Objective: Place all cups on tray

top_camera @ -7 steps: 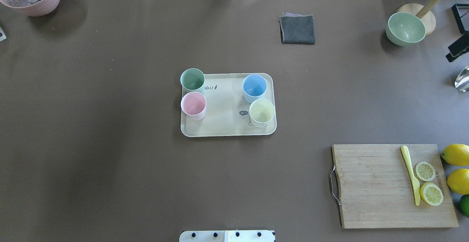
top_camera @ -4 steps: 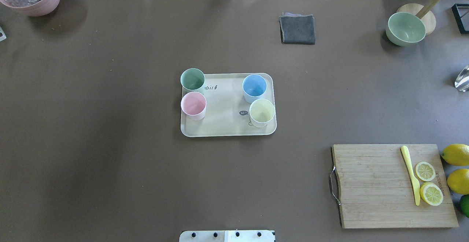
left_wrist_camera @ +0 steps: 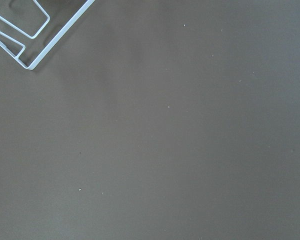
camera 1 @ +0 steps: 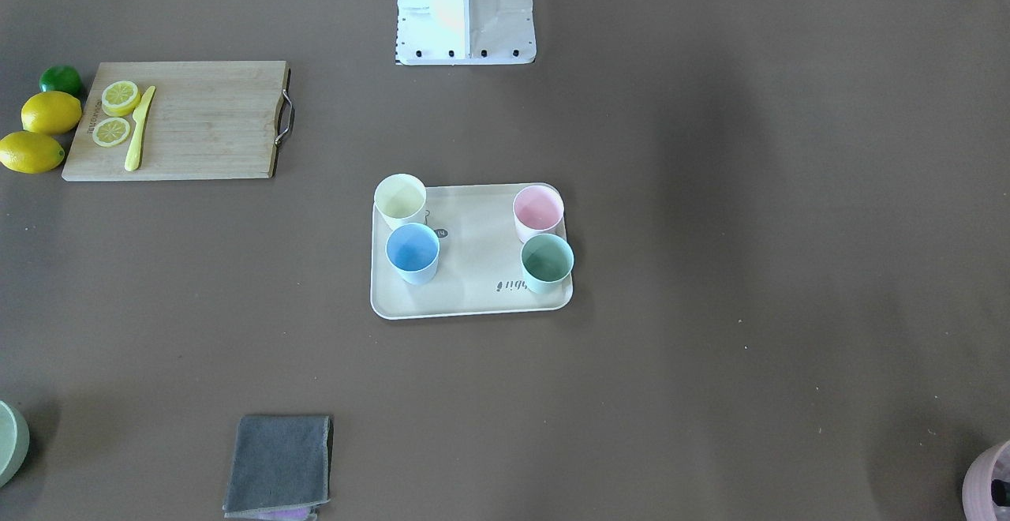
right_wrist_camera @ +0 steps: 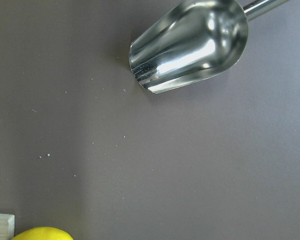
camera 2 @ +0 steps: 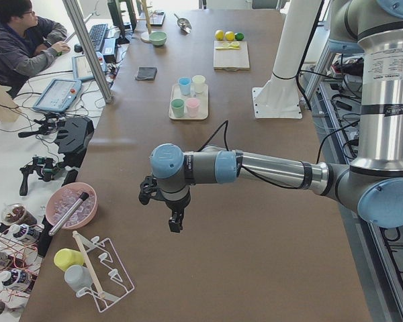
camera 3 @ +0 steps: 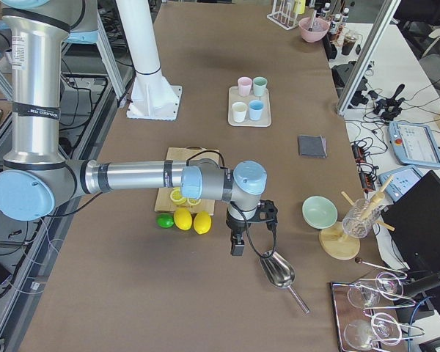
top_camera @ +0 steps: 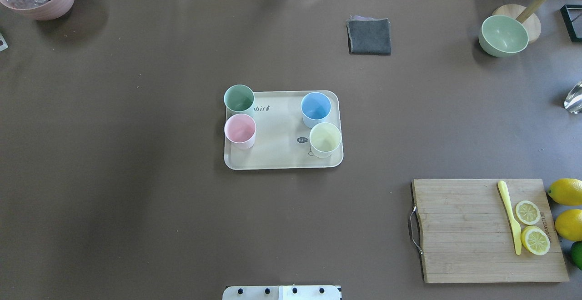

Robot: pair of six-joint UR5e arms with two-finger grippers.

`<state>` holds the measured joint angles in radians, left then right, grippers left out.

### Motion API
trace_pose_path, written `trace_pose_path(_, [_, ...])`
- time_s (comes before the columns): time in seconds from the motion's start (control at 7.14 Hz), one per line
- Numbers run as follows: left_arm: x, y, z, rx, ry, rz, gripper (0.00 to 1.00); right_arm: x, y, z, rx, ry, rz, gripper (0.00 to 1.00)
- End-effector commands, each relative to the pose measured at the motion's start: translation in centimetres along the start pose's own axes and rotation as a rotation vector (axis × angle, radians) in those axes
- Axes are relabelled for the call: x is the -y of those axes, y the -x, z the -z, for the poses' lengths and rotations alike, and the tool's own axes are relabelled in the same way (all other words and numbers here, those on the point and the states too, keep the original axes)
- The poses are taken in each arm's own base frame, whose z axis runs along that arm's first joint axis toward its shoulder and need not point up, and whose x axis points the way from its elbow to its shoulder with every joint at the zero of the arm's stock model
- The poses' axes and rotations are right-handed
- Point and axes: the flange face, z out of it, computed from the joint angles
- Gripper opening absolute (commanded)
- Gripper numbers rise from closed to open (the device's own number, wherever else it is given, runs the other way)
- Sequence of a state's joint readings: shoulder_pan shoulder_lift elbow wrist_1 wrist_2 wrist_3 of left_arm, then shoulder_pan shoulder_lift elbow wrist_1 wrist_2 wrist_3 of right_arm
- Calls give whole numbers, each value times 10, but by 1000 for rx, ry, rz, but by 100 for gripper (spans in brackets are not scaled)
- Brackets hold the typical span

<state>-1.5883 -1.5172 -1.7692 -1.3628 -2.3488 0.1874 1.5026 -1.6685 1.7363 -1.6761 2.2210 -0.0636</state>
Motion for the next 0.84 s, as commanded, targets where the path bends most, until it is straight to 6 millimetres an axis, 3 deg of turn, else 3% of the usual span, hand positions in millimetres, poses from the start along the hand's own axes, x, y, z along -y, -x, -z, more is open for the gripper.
trace_pose_path(0.0, [-9, 2, -4, 6, 9, 2, 98, -2, 0, 1, 3, -7, -5, 100])
trace_pose_path(0.7, [-7, 4, -5, 5, 8, 3, 98, -3, -2, -2, 8, -1, -6, 100])
